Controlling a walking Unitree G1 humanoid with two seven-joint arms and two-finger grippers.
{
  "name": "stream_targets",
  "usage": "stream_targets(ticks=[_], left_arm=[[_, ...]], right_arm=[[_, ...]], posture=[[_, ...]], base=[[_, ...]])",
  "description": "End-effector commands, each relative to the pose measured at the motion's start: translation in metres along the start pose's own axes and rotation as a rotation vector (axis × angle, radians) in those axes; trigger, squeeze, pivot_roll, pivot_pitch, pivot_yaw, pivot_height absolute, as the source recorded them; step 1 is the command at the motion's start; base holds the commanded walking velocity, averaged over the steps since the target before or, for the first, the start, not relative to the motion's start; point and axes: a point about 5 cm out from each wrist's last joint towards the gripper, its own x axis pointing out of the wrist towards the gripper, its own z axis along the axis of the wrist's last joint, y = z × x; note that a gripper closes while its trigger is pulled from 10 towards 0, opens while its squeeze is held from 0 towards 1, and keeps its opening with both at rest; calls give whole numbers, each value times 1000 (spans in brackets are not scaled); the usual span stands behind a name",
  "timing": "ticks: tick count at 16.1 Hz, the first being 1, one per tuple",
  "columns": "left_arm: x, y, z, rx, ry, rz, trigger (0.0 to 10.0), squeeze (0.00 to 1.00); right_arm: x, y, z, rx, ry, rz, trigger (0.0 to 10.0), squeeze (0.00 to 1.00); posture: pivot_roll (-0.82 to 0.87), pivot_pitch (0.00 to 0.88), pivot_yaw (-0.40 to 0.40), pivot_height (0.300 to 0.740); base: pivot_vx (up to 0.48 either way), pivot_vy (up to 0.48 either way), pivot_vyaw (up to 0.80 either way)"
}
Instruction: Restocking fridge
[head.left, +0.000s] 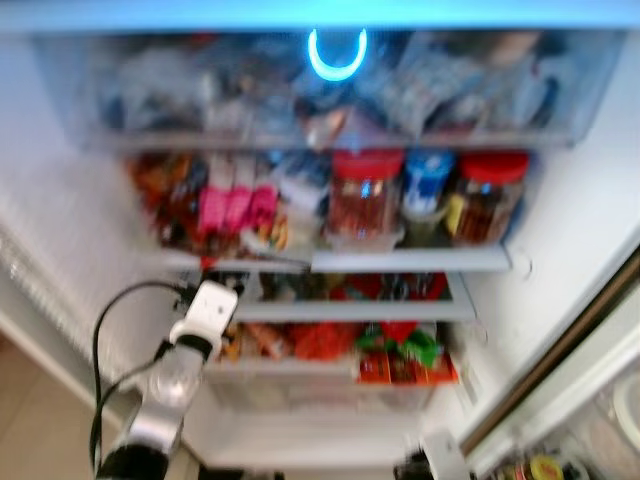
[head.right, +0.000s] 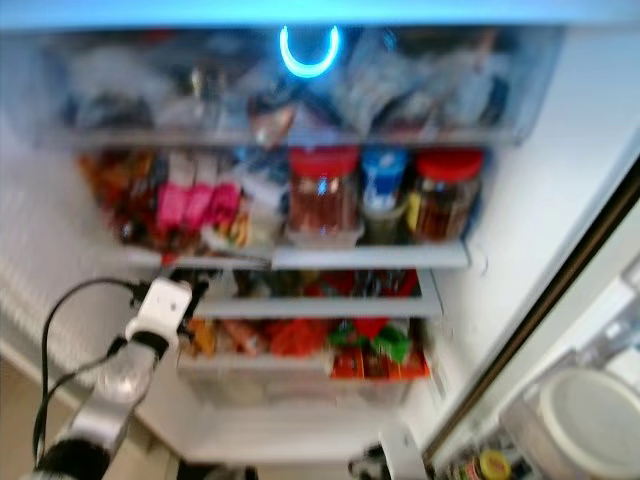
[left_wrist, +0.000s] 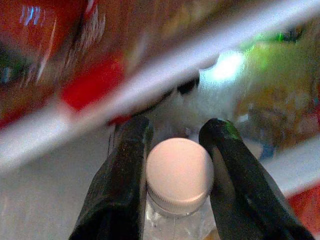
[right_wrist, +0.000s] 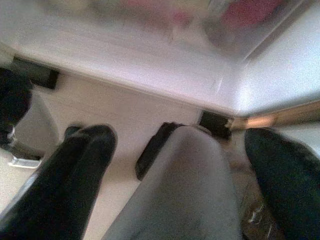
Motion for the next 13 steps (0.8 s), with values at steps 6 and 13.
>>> stream_targets(ticks=[6,13], left_arm=[[-1,-21,-12,435,-1,-256,10000,0],[-5,-14,-33,626,18,-247,10000,0]], right_arm=[[-2,-8,-3,8,6,-21,10000,0],[-3,-8,-7,23,-1,-22,10000,0]], posture=[[-56,0,4,642],[-110,36,9,642]], base=[[216,0,0],[0,0,0]])
